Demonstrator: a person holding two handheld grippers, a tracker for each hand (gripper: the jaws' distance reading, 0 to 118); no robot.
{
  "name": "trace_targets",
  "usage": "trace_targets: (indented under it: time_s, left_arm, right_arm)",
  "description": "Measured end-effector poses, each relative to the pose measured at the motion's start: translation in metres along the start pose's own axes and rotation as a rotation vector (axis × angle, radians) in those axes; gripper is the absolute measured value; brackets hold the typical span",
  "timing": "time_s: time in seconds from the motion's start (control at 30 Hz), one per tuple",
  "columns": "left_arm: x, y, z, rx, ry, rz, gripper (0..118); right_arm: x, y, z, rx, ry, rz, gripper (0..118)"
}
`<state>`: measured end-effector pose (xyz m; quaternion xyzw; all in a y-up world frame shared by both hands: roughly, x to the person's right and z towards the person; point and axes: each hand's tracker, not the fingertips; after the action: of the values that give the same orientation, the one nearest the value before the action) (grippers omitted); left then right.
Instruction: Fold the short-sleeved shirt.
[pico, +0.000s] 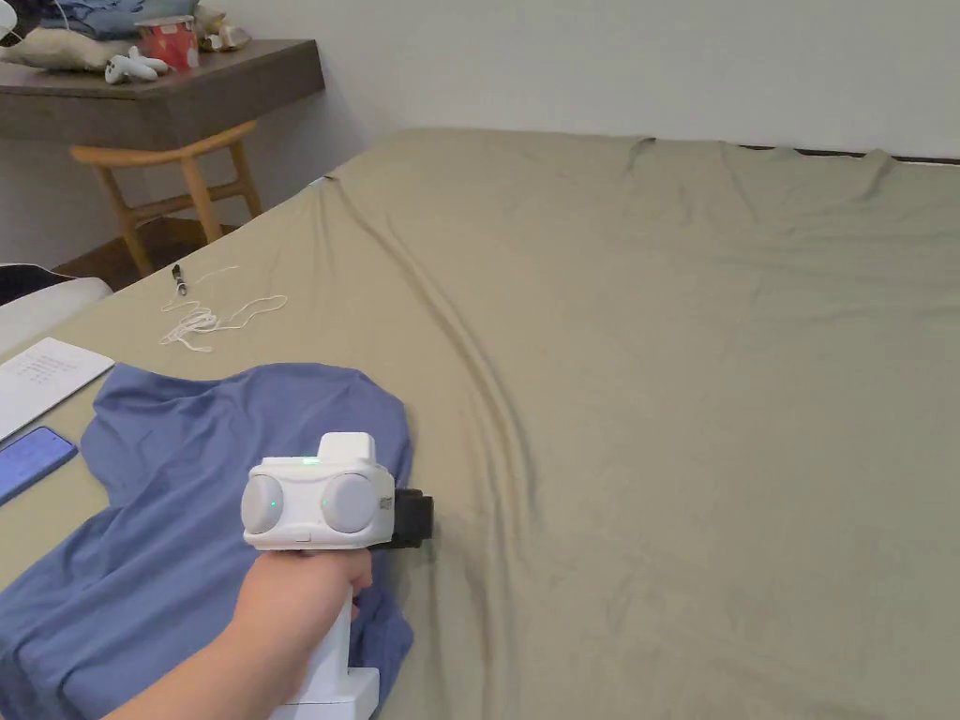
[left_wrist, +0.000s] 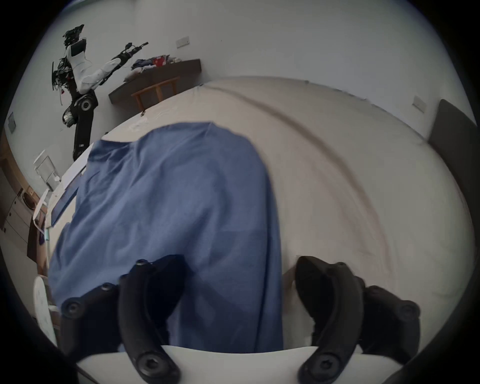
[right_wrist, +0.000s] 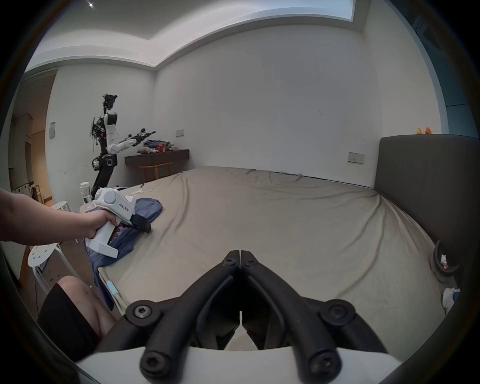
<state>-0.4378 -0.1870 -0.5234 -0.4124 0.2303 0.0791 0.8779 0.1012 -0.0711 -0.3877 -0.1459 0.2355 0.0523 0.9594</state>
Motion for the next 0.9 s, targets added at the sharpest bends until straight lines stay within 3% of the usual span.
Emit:
trace_targets:
  time_s: [0.03, 0.2, 0.27, 0.33, 0.43, 0.5, 0.6, 0.73, 0.9]
  left_arm:
    - [-0.002, 0.004, 0.006, 0.042, 0.004, 0.06, 85]
    - [-0.011, 0.006, 0.021, 0.034, 0.011, 0.033, 39]
    - [-0.012, 0.005, 0.03, 0.037, -0.029, 0.036, 5]
    - [-0.016, 0.01, 0.037, 0.024, -0.079, 0.11, 4]
    - [-0.02, 0.012, 0.049, 0.036, -0.071, 0.094, 2]
    - [-0.024, 0.016, 0.063, 0.055, 0.026, 0.059, 2]
    - [-0.039, 0.031, 0.087, 0.08, -0.039, 0.126, 2]
    - [-0.017, 0.056, 0.136, 0.17, -0.059, -0.006, 2]
    - [0.03, 0.097, 0.198, 0.318, -0.218, 0.013, 2]
  right_arm:
    - [0.005, -0.002, 0.001, -0.007, -0.008, -0.003, 0]
    - [0.019, -0.007, 0.004, -0.033, -0.011, -0.02, 0]
    - [0.022, -0.008, 0.01, -0.03, -0.007, -0.018, 0]
    - [0.02, -0.006, 0.011, -0.019, -0.013, -0.007, 0]
    - [0.02, -0.004, 0.019, 0.009, -0.02, 0.012, 0]
    - [0.021, -0.003, 0.023, 0.024, -0.029, 0.02, 0]
    - [0.023, -0.004, 0.029, 0.032, -0.038, 0.025, 0]
    - [0.026, -0.004, 0.031, 0.041, -0.057, 0.027, 0]
    - [0.031, 0.004, 0.012, 0.083, -0.089, -0.017, 0]
